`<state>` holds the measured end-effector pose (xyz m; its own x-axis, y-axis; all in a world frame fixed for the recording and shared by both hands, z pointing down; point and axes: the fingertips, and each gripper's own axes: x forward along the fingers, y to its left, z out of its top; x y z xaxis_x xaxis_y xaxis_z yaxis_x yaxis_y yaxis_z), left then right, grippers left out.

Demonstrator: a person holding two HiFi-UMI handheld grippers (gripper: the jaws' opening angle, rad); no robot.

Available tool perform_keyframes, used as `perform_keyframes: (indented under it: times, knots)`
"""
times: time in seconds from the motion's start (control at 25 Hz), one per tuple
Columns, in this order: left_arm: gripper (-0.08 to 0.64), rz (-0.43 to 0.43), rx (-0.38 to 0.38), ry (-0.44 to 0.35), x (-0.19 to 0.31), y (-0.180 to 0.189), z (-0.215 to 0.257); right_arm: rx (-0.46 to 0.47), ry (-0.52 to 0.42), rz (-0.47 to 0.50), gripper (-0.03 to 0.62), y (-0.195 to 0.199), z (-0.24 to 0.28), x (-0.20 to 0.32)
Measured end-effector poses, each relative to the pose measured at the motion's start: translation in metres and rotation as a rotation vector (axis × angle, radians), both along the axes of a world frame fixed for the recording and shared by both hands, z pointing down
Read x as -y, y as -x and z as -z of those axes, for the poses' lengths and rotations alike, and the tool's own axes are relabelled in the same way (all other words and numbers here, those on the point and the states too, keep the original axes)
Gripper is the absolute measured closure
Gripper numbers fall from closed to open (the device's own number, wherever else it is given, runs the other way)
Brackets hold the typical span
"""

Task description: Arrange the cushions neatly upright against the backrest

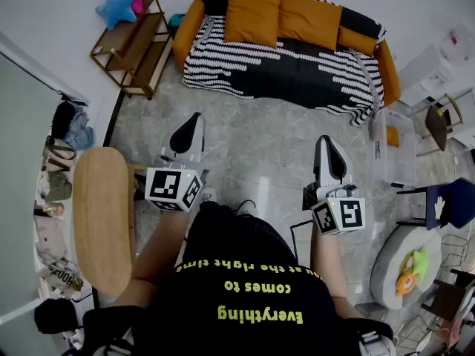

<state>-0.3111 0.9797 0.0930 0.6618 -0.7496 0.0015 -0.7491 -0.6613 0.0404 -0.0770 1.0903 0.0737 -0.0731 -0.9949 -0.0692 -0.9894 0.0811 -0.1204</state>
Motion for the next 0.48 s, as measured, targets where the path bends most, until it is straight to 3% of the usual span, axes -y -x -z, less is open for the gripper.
perform_keyframes:
  times: [0.48]
  knots:
    - [0.558, 0.016, 0.016, 0.013, -0.002, -0.004, -0.006, -0.005, -0.001, 0.013, 0.580, -0.007, -0.004, 0.011]
